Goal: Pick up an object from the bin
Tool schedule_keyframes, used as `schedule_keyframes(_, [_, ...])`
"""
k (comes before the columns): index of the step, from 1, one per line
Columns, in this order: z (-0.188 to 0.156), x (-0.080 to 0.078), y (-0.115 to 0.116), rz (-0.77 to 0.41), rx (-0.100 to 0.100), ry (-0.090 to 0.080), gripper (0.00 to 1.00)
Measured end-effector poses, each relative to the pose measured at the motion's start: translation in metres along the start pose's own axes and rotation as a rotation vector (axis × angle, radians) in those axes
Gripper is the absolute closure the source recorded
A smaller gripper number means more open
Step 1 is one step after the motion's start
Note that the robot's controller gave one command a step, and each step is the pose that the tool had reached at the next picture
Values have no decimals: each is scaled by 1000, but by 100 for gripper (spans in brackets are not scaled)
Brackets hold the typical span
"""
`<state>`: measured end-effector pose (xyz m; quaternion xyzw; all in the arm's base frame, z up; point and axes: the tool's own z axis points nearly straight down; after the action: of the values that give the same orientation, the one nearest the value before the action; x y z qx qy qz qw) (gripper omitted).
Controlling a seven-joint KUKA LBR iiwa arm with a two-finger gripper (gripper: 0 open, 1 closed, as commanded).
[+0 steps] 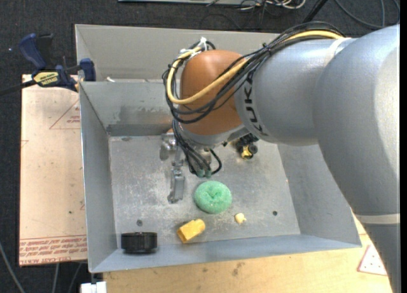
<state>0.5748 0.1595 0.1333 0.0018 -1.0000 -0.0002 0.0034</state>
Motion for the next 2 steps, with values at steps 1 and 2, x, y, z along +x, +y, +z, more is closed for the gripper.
schedule_keyframes(1, [-5,-1,-1,3,-1,-7,0])
schedule_keyframes(2, [25,40,-32,39,-2,-9,0])
